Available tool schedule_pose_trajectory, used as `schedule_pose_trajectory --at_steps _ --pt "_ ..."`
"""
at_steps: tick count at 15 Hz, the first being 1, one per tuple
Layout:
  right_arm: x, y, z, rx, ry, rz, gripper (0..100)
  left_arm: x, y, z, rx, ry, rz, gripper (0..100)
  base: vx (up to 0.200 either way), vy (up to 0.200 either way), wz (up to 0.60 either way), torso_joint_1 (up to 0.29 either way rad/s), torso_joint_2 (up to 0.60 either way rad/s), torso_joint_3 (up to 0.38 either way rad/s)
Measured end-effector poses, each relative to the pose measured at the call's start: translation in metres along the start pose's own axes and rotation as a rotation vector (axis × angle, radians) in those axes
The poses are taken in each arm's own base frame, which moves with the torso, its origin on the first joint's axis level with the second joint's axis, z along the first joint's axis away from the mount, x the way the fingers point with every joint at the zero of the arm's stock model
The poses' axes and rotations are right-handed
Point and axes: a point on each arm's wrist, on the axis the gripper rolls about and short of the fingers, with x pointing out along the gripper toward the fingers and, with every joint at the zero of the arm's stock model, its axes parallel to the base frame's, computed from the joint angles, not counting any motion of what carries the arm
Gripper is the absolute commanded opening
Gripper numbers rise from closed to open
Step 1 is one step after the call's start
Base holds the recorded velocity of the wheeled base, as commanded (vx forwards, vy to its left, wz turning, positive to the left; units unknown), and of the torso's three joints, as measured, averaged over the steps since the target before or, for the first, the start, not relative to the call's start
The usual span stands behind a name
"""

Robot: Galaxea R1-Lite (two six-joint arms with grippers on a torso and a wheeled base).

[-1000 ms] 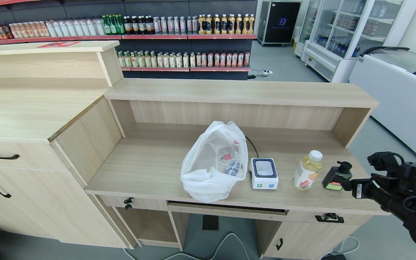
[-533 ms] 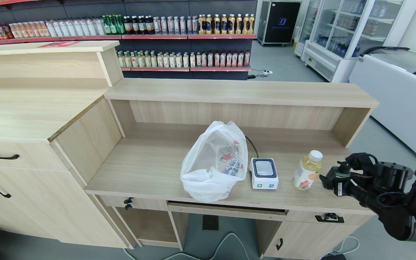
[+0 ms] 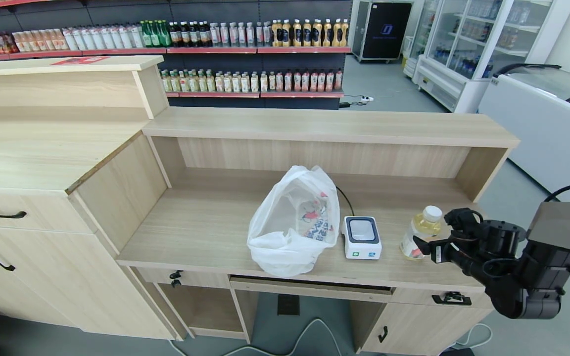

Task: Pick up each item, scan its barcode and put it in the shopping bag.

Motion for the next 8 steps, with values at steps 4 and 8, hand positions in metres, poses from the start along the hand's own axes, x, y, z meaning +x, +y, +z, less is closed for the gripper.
schedule_pose_trajectory --at_steps 4,8 --pt "0.019 0.004 -0.002 -0.005 -0.026 0.011 100 0.000 0.000 0.000 0.000 0.000 0.000 0 0.000 0.000 0.00 0.000 0.00 0.000" --pt "0.032 0.008 -0.007 -0.008 -0.041 0.035 100 0.000 0.000 0.000 0.000 0.000 0.000 0 0.000 0.000 0.00 0.000 0.00 0.000"
